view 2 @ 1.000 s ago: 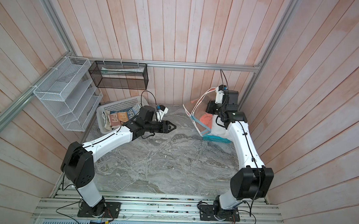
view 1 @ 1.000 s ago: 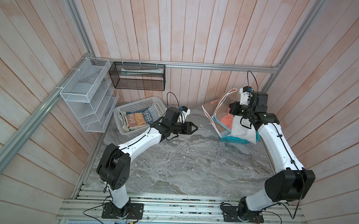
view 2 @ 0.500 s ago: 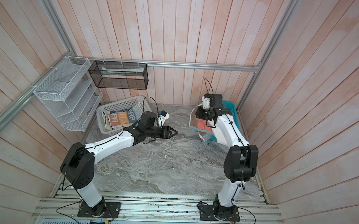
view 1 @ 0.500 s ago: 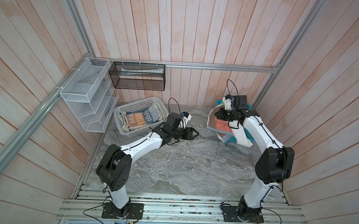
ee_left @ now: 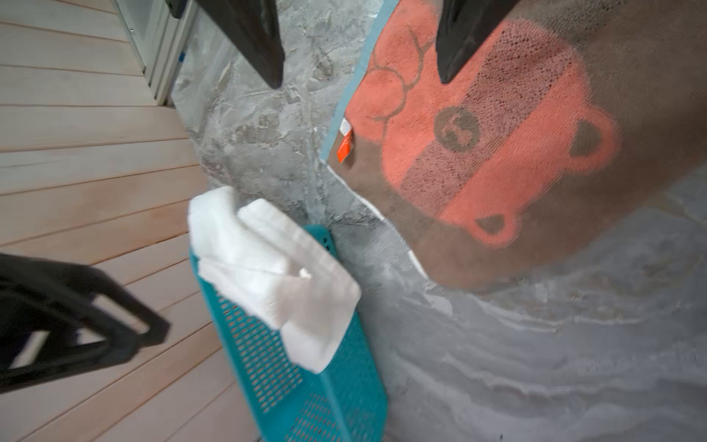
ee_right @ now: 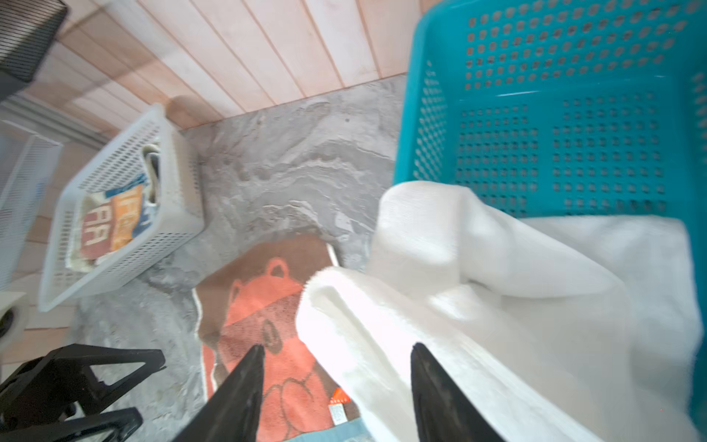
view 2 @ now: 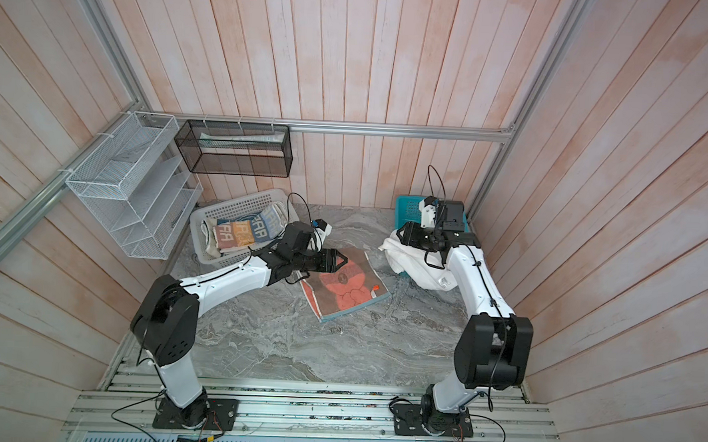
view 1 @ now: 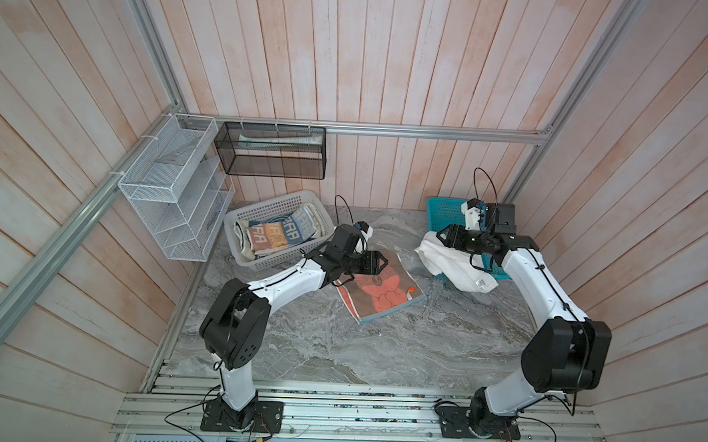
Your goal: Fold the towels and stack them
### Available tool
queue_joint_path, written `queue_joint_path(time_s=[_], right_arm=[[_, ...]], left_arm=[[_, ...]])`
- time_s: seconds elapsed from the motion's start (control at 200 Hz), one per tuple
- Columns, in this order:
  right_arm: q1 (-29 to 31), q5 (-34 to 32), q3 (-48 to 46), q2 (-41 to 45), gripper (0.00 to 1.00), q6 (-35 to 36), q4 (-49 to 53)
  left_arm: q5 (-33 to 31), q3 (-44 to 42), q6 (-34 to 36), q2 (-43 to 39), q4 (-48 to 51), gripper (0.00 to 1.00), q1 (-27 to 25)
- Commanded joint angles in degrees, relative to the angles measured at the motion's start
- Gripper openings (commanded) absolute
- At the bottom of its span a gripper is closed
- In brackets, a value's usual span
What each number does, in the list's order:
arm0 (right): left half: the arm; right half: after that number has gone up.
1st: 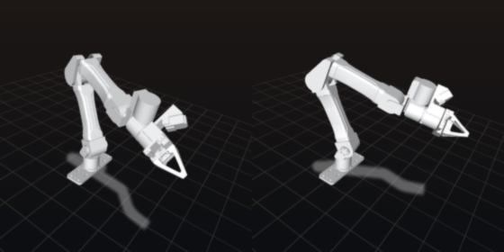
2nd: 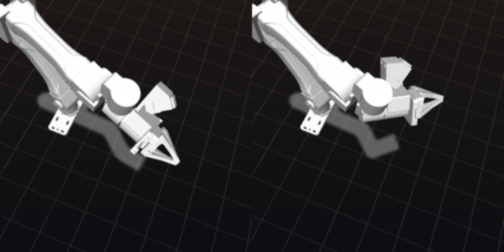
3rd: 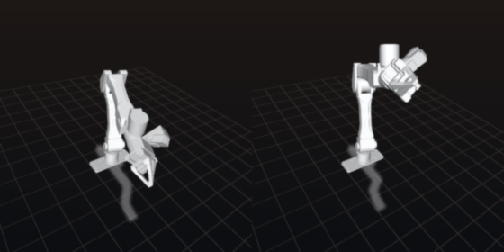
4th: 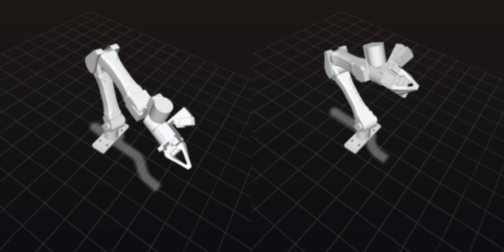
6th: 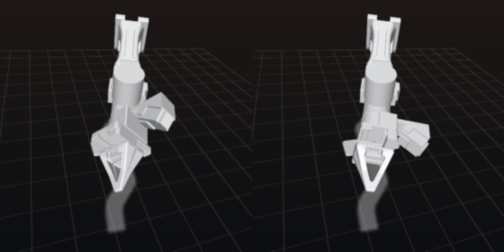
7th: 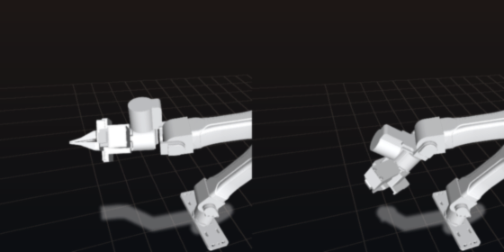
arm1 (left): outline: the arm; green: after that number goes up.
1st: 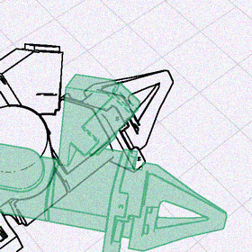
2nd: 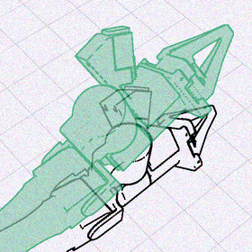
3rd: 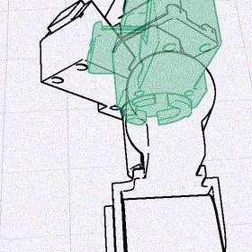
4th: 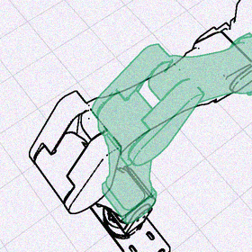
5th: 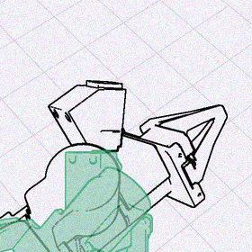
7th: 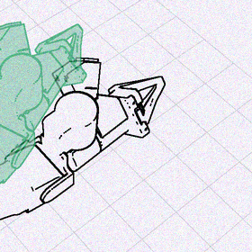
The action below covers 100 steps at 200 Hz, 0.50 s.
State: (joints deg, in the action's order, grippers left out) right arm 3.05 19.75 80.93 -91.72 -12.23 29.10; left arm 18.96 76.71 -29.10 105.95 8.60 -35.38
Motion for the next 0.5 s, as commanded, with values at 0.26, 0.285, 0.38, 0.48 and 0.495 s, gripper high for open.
queue_joint_path(time_s=[0.26, 0.285, 0.38, 0.48, 0.495], right_arm=[[6.63, -17.12, -6.75, -0.29, 0.66, 7.56, 4.66], [7.04, -17.92, -6.52, -1.01, 0.66, 7.86, 4.77], [7.48, -21.74, -1.82, -4.83, 0.64, 7.66, 8.63], [8.00, -25.96, 4.20, -8.31, 0.34, 7.25, 11.69], [7.95, -26.59, 4.87, -8.68, 0.28, 7.30, 11.81]], left_arm=[[0.02, 1.82, 0.12, 14.86, 6.07, 0.62, -0.39], [0.15, 0.33, -0.44, 14.64, 5.57, 0.62, -0.46], [1.05, -7.72, -2.27, 11.46, 2.29, 0.61, -0.56], [0.79, -17.48, -4.19, 6.20, -0.86, 0.61, -0.65], [0.77, -18.71, -4.36, 5.36, -1.09, 0.61, -0.61]])
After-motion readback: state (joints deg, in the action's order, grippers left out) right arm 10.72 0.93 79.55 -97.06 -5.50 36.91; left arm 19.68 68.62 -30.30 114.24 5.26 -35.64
